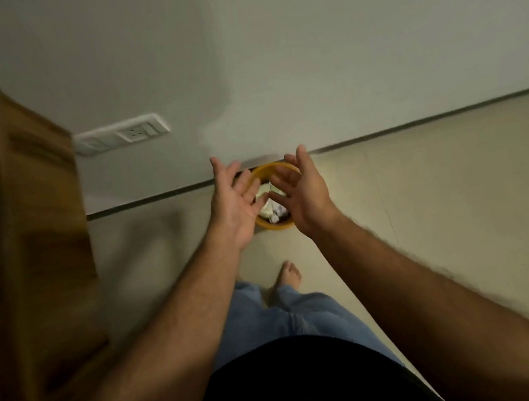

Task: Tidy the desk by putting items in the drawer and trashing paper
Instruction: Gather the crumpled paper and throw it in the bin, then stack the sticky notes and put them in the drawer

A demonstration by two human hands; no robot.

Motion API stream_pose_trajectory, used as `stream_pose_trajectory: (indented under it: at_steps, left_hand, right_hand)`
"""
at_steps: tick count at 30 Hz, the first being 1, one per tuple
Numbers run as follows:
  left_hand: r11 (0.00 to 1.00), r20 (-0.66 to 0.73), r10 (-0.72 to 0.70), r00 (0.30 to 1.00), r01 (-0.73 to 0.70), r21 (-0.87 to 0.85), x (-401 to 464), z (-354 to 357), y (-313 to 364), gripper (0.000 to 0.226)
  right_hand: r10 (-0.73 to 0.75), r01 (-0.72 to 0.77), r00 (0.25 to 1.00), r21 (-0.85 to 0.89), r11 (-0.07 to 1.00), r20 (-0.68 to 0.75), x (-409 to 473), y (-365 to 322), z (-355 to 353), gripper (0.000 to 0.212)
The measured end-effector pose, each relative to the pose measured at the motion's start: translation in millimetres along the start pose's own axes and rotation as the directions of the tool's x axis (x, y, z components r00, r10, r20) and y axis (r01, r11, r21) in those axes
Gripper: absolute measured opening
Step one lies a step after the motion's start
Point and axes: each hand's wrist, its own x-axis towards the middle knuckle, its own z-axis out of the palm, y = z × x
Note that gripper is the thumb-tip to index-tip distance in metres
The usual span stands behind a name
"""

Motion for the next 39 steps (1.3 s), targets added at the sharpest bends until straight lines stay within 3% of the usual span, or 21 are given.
stream_pose_trajectory:
  at_steps: [7, 14, 21, 24, 27, 33, 39]
  left_hand:
    - [0.982, -0.072, 0.166, 0.984, -0.171, -0.079, -95, -76, 21, 0.066]
    - [0.915, -0.302, 0.398, 0.866, -0.400, 0.059, -199, -171, 7, 0.074]
    - [0.880, -0.500, 0.446, 0.743, -0.465, 0.093, -295, -253, -24, 0.036]
    - [0.863, -0.607, 0.437, 0.664, -0.501, 0.074, -330, -288, -44, 0.026]
    - [0.853, -0.721, 0.396, 0.569, -0.518, 0.061, -358, -320, -63, 0.031]
    - [0.889, -0.857, 0.290, 0.427, -0.452, 0.076, -384, -369, -85, 0.027]
    - [0.936, -0.927, 0.185, 0.325, -0.345, 0.065, -375, -389, -77, 0.020]
  right_hand:
    - [0.048, 0.039, 0.942, -0.252, 0.967, 0.333, -77, 30, 51, 0.057]
    - [0.126, 0.278, 0.815, -0.572, 0.771, 0.566, -145, 88, 111, 0.029]
    - [0.239, 0.386, 0.716, -0.656, 0.649, 0.656, -218, 172, 147, 0.024]
    - [0.307, 0.450, 0.644, -0.671, 0.589, 0.701, -247, 210, 157, 0.022]
    - [0.351, 0.489, 0.599, -0.676, 0.551, 0.719, -269, 243, 168, 0.017]
    - [0.408, 0.530, 0.600, -0.723, 0.442, 0.689, -282, 282, 191, 0.011]
    - [0.527, 0.539, 0.594, -0.787, 0.300, 0.608, -270, 300, 225, 0.035]
